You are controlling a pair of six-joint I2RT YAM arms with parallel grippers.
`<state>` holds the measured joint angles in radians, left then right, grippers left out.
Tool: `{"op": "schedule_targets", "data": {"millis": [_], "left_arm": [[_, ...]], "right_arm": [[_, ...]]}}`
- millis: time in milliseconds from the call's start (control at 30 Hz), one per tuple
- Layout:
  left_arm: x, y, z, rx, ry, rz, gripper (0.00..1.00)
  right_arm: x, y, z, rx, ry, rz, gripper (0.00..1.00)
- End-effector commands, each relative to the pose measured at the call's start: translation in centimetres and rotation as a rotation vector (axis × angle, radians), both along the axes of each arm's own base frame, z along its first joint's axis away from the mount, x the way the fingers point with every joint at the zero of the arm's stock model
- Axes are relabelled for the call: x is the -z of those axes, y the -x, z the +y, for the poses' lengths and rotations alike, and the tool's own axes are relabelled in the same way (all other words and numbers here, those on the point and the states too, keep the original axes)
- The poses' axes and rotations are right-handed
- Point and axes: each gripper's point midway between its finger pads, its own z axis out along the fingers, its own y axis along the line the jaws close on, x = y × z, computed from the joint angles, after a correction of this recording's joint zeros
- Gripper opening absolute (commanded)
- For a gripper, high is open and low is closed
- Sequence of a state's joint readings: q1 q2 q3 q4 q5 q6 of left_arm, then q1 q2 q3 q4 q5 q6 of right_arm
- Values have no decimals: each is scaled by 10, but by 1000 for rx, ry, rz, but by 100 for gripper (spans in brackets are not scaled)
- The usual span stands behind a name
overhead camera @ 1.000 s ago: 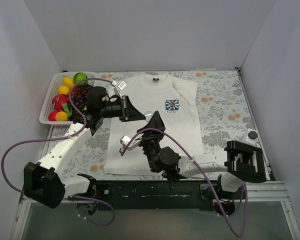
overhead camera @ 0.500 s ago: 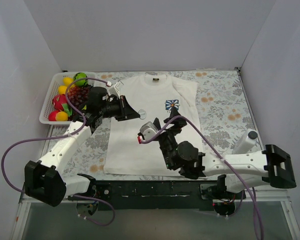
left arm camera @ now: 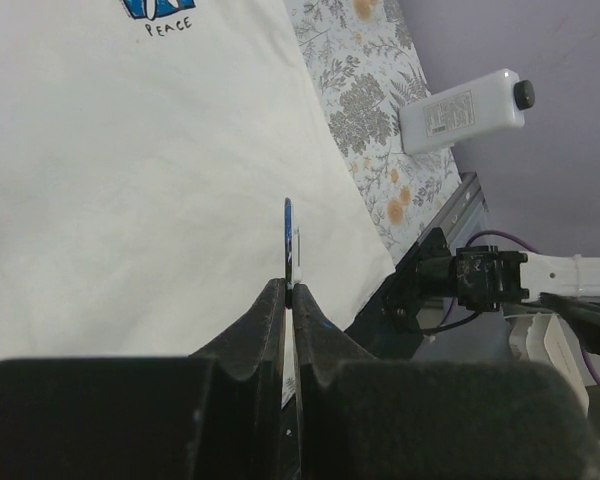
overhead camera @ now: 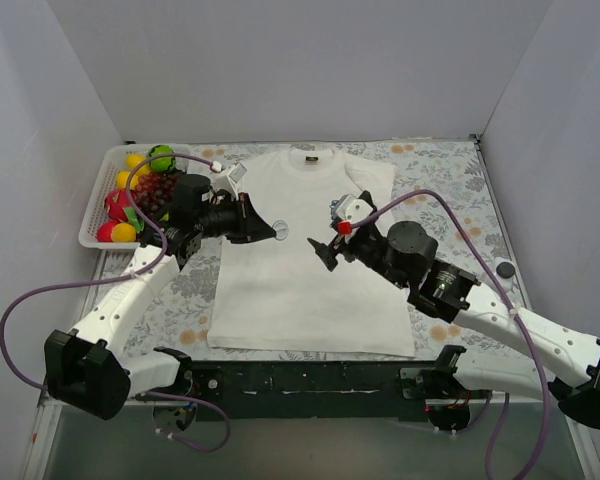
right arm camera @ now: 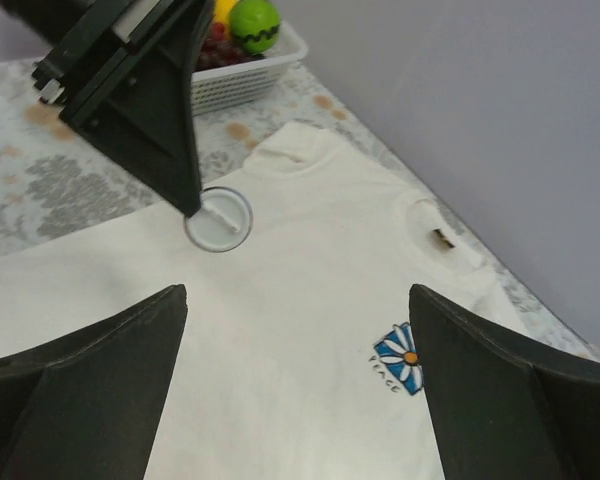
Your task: Pin the brooch onto the clothing
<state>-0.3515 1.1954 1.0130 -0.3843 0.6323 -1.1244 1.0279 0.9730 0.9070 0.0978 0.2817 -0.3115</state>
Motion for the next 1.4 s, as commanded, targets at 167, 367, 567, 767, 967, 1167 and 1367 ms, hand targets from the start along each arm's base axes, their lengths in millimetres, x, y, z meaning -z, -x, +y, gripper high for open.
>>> {"op": "schedule_targets", "data": {"millis": [167,367,567,767,967,1167,1367], "left_arm": [[-43,32,-7,194,66,-172,0],[-45,55,-12,336,105,-179,0],[-51,69,-13,408,132,-197,0],[-59,74,-16,435,142,-220,0],[-53,73,-26,450,121,-212,0],[-46,70,-31,433,87,-207,0],[-45,66,-33,411,65,-215,0]], "right_arm": [[-2,46,20,-509,-142,220,98],[-4,41,2,-728,-237,353,90],[7,44,10,-865,-226,459,86],[6,41,15,-900,-234,492,85],[13,29,25,-906,-242,582,76],[14,17,37,-886,-250,648,60],[23,18,50,-887,-200,688,54]]}}
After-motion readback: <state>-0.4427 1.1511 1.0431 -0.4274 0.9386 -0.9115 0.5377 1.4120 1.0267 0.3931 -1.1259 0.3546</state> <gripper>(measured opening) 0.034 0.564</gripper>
